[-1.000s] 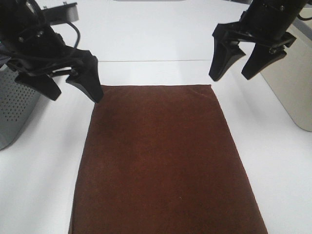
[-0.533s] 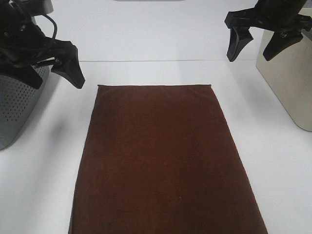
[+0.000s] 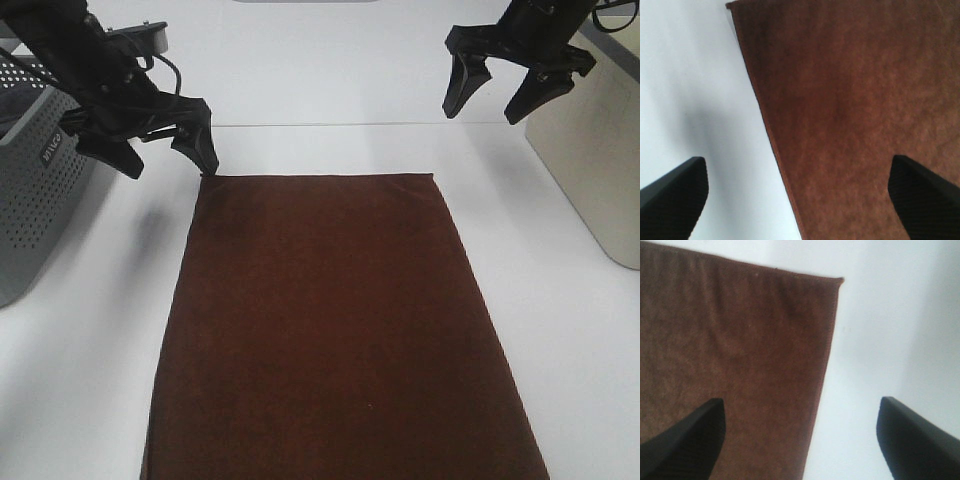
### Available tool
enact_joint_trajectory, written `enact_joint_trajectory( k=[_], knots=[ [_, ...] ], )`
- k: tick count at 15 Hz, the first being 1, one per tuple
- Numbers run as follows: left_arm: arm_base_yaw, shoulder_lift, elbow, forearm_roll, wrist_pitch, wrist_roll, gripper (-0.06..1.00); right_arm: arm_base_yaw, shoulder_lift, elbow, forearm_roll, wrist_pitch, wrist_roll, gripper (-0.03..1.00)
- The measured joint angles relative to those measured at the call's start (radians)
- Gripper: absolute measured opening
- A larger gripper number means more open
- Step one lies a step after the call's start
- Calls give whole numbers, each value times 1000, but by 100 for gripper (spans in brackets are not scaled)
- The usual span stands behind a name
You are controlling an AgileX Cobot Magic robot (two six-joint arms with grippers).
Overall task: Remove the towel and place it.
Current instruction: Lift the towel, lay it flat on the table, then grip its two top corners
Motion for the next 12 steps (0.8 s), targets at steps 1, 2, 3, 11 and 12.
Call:
enact_joint_trajectory(
  k=[1,2,3,11,12],
  knots=[
    [2,38,-45,-1,7,-1,90,-8,34,-12,4,0,1,79],
    [2,70,-75,-2,9,-1,90,-10,61,-15,14,2,5,79],
    [2,90,-92,-2,9,-3,90,-10,85,-16,20,4,5,79],
    [2,285,-284,-37,-1,-3,90,-10,267,-58,77,-132,-23,77],
    [2,300,-292,-48,5,-3,90,-10,285,-71,85,-132,-24,77]
  ],
)
